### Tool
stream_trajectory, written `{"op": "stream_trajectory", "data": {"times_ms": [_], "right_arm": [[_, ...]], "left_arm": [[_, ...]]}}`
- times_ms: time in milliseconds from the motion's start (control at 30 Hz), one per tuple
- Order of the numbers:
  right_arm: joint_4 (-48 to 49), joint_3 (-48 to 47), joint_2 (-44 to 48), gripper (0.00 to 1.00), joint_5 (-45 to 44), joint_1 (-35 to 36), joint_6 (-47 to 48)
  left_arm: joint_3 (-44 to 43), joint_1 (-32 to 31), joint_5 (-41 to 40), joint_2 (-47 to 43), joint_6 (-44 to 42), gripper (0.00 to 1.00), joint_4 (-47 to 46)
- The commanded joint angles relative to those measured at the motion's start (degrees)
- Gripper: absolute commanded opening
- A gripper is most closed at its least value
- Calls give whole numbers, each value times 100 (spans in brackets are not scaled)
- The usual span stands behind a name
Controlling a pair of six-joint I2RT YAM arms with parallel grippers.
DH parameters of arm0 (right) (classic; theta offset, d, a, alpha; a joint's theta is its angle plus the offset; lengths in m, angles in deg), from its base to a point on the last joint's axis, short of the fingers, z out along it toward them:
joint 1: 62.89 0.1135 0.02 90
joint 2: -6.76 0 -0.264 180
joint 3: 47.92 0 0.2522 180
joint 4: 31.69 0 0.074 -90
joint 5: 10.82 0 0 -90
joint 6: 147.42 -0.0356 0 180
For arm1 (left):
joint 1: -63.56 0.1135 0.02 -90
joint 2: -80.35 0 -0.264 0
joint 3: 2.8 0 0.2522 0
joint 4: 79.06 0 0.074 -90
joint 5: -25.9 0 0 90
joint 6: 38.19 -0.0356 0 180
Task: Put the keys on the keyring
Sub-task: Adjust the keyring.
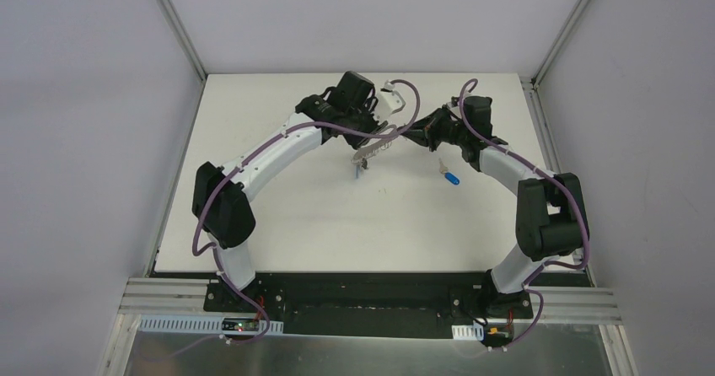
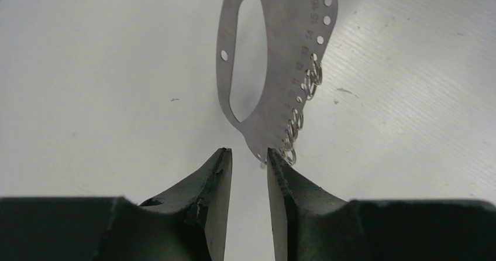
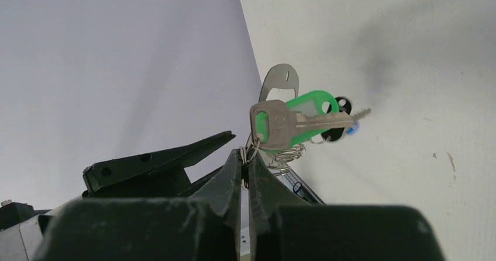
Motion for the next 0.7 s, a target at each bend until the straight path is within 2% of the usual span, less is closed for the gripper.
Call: {"op": "stream_trajectory", "data": {"times_ms": [0,133,267,667], "right_arm": [[191,-3,279,0,103,-25,-40],[193,5,274,0,103,-22,-45],[202,14,287,0,94,-28,-54],[204,47,304,0,85,-31,-47]], "left_arm": [[-167,105,1072,-87,532,31,335],[-29,107,1523,-96,556,37,163],[-112,92,1603,13,579,39,95],[-567,-42,1483,509,556,36,87]]}}
